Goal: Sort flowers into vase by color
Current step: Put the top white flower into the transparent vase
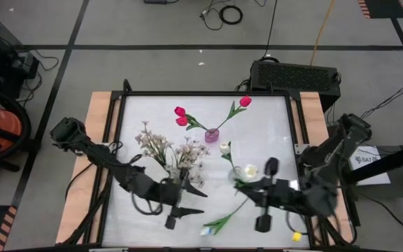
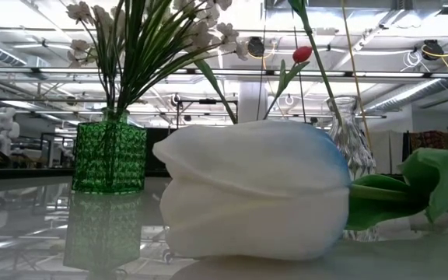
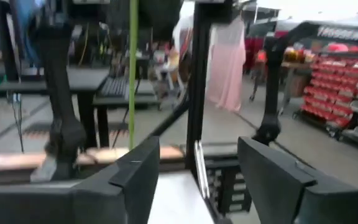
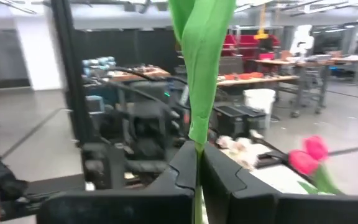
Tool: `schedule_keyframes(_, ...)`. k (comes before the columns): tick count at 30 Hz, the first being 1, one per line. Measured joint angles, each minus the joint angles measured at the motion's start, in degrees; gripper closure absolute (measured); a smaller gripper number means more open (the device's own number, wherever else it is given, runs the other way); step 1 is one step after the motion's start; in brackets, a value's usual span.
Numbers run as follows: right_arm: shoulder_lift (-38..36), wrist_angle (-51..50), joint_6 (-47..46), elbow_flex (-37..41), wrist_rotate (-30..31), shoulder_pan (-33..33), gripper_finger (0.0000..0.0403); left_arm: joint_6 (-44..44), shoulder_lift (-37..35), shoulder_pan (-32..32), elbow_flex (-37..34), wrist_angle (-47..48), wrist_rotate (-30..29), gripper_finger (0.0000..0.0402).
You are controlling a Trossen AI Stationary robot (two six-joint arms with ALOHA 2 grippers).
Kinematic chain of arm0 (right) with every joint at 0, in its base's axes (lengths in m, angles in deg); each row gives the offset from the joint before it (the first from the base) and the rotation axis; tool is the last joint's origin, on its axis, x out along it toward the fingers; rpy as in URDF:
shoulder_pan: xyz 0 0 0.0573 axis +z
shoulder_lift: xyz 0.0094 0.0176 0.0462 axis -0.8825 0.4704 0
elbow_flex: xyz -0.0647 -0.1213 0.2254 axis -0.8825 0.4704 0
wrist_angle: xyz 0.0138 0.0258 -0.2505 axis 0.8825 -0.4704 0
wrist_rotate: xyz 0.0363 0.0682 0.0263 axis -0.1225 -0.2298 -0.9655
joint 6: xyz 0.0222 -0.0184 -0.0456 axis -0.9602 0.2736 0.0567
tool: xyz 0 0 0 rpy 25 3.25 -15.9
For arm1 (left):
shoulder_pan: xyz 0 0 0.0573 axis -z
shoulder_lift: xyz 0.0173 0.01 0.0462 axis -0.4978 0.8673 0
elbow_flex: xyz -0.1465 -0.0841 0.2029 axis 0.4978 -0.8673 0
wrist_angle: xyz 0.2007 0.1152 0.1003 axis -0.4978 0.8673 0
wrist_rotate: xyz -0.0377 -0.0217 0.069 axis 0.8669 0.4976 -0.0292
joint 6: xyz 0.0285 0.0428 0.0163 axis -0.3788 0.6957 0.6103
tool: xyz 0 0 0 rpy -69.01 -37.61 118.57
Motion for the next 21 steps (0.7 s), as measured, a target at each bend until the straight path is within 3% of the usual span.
schedule_keyframes(4, -2.6, -7.9, -4.4, 0.2, 7.9, 3.5, 0.0402, 3.7, -3.5, 1.6, 0.0, -0.2, -0.7, 0.0175)
schedule_keyframes(9, -6.2, -31.1, -23.7, 1.3, 8.0, 5.2, 0.0402, 5.3, -11.1, 5.2, 0.0, 7.8, -5.1, 0.0174)
schedule_keyframes(15, -7.7, -58.6, -49.8, 1.5, 14.0, 5.3, 0.0402, -2.0, -19.3, 13.5, 0.0, 30.4, -17.5, 0.0174)
schedule_keyframes(18, -7.3, -66.7, -61.7, 1.8, 20.0, 5.3, 0.0403, -6.5, -21.1, 18.7, 0.0, 37.5, -25.4, 0.0174)
schedule_keyframes(21, -6.7, -68.6, -72.0, 5.1, 25.0, 5.2, 0.0403, -7.2, -21.1, 23.3, 0.0, 40.4, -32.6, 0.0174)
